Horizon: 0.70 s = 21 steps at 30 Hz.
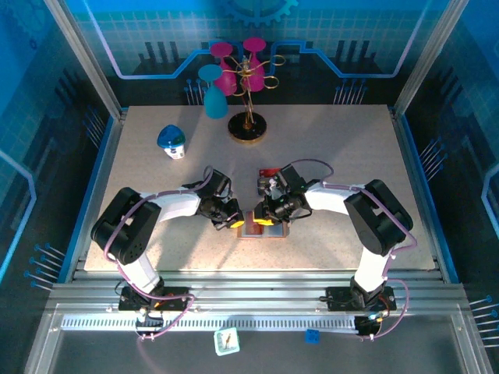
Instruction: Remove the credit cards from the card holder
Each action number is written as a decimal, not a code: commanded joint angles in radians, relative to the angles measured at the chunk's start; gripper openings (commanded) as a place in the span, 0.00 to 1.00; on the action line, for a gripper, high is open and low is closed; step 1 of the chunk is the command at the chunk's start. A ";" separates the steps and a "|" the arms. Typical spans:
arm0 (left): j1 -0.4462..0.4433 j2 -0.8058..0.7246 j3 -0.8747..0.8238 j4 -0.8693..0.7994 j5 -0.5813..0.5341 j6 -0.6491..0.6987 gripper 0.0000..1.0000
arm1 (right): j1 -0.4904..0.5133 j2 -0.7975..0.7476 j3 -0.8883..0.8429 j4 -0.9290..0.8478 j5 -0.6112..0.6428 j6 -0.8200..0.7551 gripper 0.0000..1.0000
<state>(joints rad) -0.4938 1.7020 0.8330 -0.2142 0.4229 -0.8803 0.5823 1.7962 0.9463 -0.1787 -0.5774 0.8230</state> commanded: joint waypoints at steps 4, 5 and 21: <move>-0.002 0.017 -0.018 -0.021 -0.008 0.024 0.08 | 0.008 0.033 -0.005 -0.039 0.017 -0.012 0.27; -0.002 0.017 -0.018 -0.021 -0.007 0.024 0.08 | 0.008 0.033 -0.002 -0.051 0.028 -0.018 0.27; -0.002 -0.003 0.020 -0.054 -0.004 0.029 0.08 | -0.008 -0.052 -0.004 -0.032 0.024 -0.024 0.26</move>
<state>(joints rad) -0.4938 1.7027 0.8345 -0.2161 0.4232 -0.8803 0.5816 1.7851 0.9596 -0.2504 -0.5282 0.7822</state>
